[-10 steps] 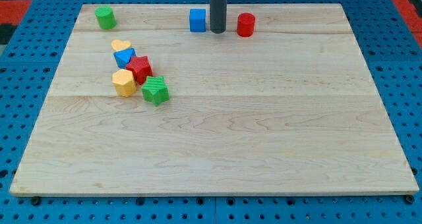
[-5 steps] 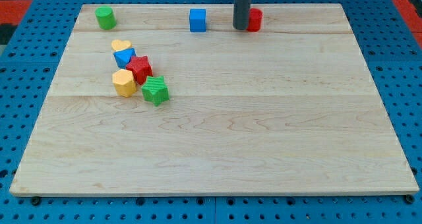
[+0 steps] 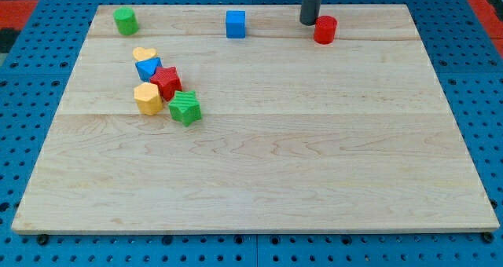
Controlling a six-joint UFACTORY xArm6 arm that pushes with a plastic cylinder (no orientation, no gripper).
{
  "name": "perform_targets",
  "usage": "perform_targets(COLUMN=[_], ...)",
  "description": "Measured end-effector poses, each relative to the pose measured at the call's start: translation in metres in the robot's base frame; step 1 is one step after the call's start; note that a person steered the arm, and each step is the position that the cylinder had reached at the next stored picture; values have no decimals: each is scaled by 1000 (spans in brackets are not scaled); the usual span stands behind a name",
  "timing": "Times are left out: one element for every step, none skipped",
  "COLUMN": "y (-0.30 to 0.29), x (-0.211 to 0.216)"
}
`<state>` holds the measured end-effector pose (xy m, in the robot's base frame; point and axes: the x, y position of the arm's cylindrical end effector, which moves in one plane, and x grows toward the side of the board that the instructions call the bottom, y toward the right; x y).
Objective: Move the red circle towards the top right
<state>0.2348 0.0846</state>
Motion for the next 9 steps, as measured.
perform_targets(y=[-33,-8,-4,-4,5,29,36,43,46], x=[19,27,27,35,47,43,39,29,38])
